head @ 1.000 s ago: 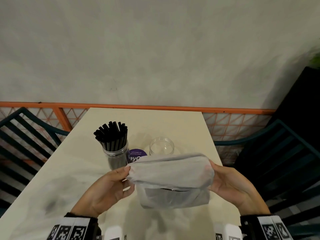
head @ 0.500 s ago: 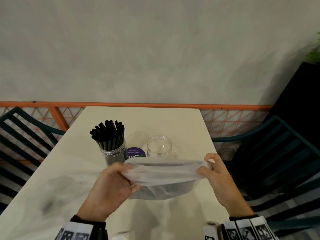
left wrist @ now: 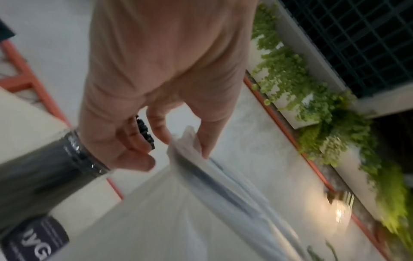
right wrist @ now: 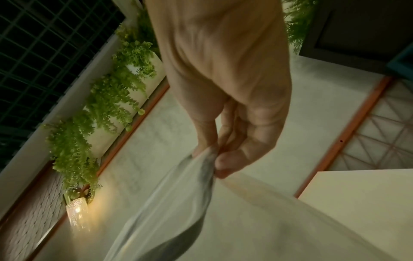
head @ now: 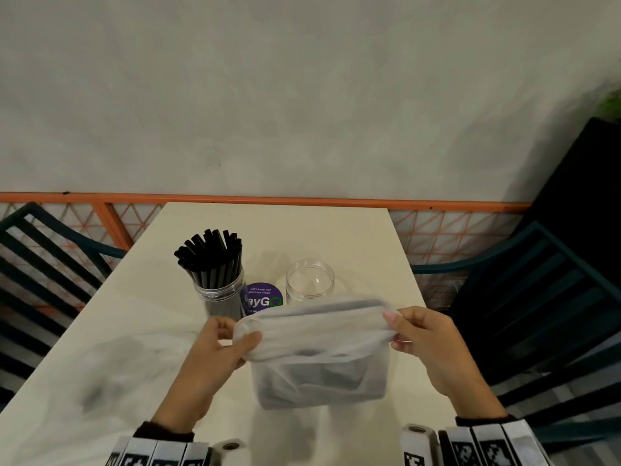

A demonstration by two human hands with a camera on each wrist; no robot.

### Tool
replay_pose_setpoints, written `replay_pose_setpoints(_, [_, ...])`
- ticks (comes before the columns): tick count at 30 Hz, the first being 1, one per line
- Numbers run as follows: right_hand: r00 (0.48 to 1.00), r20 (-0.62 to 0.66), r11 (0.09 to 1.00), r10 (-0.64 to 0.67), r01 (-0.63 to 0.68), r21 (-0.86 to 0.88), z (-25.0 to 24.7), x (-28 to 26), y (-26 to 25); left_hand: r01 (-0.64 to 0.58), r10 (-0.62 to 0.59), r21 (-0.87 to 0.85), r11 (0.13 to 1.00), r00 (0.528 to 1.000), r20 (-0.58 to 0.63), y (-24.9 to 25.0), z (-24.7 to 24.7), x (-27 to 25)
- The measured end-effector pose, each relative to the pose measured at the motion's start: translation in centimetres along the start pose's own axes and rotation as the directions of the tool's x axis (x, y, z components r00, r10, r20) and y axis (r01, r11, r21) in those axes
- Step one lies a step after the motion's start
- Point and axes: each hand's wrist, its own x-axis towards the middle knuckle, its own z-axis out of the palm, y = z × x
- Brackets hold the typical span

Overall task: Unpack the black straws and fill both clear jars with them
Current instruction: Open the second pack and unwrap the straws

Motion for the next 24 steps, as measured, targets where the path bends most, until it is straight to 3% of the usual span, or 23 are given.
replay_pose_setpoints(4, [0.976, 0.171, 0.984, 0.138, -0.155, 0.092, 0.1, -0.6, -0.2, -0.197, 0.233, 0.331, 0.923, 0.970, -0.072, 0.2, -0.1, -0.2])
replay_pose_setpoints(7, [0.932, 0.263, 0.943, 0.251, -0.297, 0.151, 1.3, -1.2, 0.2, -0.241, 0.253, 0.328, 0.914, 0.967, 0.004, 0.2, 1.1, -0.7])
replay_pose_setpoints(9, [0.892, 0.311, 0.895, 0.329, -0.399, 0.198, 2.2, -1.6, 0.5, -0.132, 0.118, 0.164, 0.977, 0.989, 0.092, -0.1, 1.8, -0.8])
replay_pose_setpoints(11, [0.854, 0.349, 0.824, 0.385, -0.489, 0.286, 2.3, -1.6, 0.6, 0.057, -0.050, -0.034, 0.998, 0.983, 0.175, -0.4, 1.8, -0.5])
replay_pose_setpoints(15, [0.818, 0.367, 0.734, 0.443, -0.566, 0.375, 1.6, -1.1, 0.3, 0.342, -0.210, -0.340, 0.876, 0.905, 0.371, -0.1, 0.7, 0.0])
replay_pose_setpoints(18, [0.762, 0.448, 0.554, 0.468, -0.648, 0.523, 0.9, -1.1, 0.2, 0.436, -0.223, -0.495, 0.752, 0.874, 0.431, 0.5, 0.1, 0.1])
replay_pose_setpoints(19, [0.759, 0.467, 0.542, 0.453, -0.651, 0.532, 0.6, -1.1, 0.2, 0.439, -0.214, -0.532, 0.724, 0.876, 0.432, 0.4, -0.2, 0.4])
replay_pose_setpoints(22, [0.791, 0.481, 0.673, 0.379, -0.592, 0.443, -0.3, -1.2, 1.2, 0.428, -0.186, -0.536, 0.727, 0.875, 0.446, -0.1, -0.9, 0.8])
replay_pose_setpoints(24, [0.834, 0.418, 0.791, 0.361, -0.511, 0.337, -0.4, -1.2, 1.8, 0.353, -0.162, -0.370, 0.859, 0.874, 0.457, -0.6, -0.9, 0.4])
